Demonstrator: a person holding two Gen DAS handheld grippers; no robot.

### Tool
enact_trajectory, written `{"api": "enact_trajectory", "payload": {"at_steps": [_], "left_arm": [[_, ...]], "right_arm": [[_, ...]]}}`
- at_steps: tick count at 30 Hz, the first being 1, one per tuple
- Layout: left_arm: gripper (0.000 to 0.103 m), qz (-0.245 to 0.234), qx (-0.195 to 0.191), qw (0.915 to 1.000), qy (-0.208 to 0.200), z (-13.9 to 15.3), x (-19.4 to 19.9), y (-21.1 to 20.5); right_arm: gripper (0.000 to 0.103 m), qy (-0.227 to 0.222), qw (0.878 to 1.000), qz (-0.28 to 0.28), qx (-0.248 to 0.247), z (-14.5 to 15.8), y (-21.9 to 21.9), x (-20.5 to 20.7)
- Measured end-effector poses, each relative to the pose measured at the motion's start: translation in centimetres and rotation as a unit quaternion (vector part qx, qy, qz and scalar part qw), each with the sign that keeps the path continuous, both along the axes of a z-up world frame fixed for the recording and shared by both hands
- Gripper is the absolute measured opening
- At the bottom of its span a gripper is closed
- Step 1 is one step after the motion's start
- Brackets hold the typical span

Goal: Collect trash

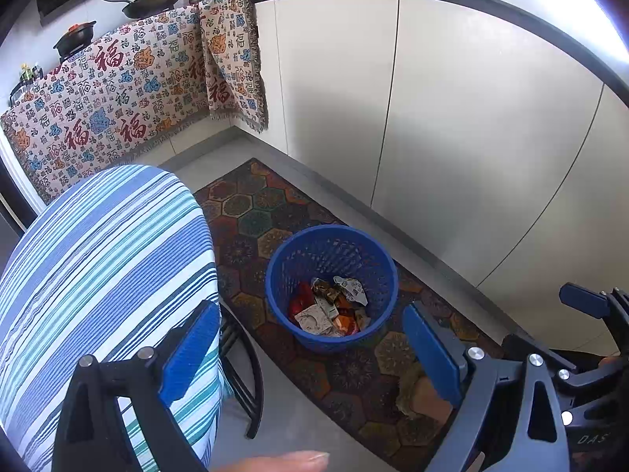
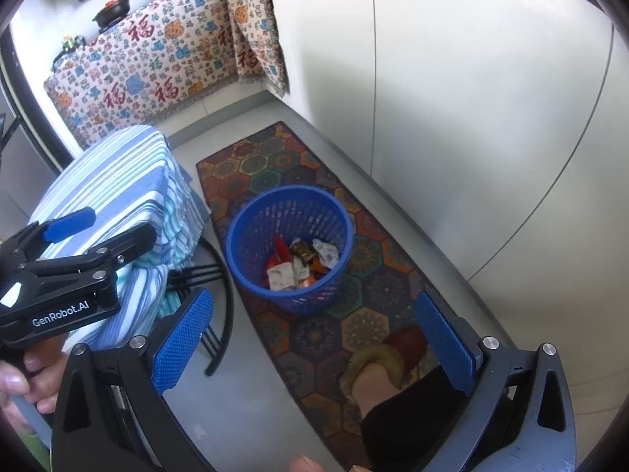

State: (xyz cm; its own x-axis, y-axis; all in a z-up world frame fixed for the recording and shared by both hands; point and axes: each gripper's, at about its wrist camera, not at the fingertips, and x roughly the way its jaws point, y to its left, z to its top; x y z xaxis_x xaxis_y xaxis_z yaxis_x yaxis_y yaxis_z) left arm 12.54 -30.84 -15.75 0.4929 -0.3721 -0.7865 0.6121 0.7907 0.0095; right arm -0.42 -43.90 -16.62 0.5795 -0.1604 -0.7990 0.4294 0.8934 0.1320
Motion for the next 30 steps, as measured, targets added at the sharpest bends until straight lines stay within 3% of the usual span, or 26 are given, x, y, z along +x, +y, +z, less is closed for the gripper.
{"api": "enact_trajectory", "payload": {"at_steps": [30], "left_arm": [[0.096,-0.004,0.003,1.0,0.003,-0.03,-0.13,-0.34]], "right_arm": [[0.103,0.001,1.0,0.004,0.001,0.15,0.17,-0.08]]}}
